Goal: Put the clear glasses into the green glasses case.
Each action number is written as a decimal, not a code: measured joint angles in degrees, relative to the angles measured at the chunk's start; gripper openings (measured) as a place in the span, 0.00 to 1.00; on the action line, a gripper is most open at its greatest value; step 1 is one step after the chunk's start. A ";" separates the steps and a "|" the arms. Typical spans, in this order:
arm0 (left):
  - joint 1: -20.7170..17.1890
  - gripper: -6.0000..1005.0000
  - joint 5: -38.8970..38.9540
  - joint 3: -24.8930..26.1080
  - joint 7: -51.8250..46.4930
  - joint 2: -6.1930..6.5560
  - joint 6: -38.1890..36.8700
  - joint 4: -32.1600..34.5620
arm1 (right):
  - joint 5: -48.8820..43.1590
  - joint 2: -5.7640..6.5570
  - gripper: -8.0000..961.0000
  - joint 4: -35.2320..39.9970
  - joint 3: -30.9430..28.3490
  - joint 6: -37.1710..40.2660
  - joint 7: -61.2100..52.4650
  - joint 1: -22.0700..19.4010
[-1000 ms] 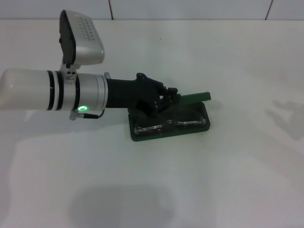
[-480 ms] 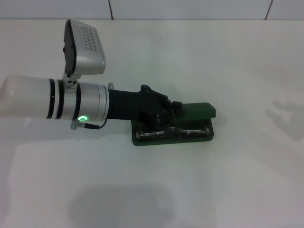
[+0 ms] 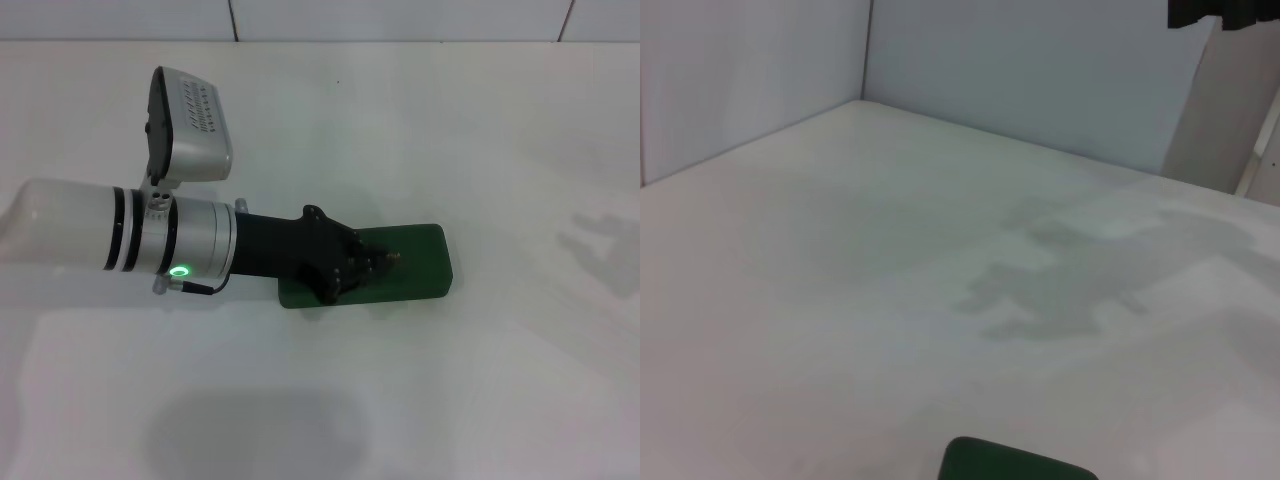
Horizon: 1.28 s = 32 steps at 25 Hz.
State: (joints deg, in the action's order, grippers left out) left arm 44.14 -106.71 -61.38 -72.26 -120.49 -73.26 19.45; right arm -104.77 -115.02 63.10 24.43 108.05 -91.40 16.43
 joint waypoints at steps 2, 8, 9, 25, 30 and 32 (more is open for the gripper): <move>-0.11 0.13 0.32 -0.04 0.23 -0.01 -0.57 -0.17 | 0.01 -0.01 0.47 -0.01 0.02 0.04 0.00 -0.04; -0.45 0.15 2.67 -0.14 0.57 0.22 -4.22 0.23 | -0.09 -0.03 0.48 -0.44 0.09 0.65 -0.01 -0.25; -0.46 0.15 2.77 -0.17 0.58 0.29 -5.01 0.25 | -0.34 -0.03 0.48 -0.61 0.11 0.72 -0.07 -0.20; -18.13 0.35 9.65 7.13 -2.41 3.65 -33.15 13.69 | -1.57 -0.75 0.68 -10.31 18.76 -1.94 8.64 2.53; -20.71 0.68 8.86 6.70 -1.89 4.31 -34.94 13.97 | 0.07 -0.92 0.77 -17.30 21.78 -2.43 13.85 6.19; -21.22 0.75 8.43 6.68 -1.18 4.52 -35.38 14.00 | 1.09 -0.91 0.79 -19.31 22.30 -2.19 15.41 7.23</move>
State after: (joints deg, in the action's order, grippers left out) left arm 22.93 -98.28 -54.70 -73.44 -115.97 -108.63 33.45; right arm -103.68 -115.92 43.79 46.73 105.86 -76.00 23.66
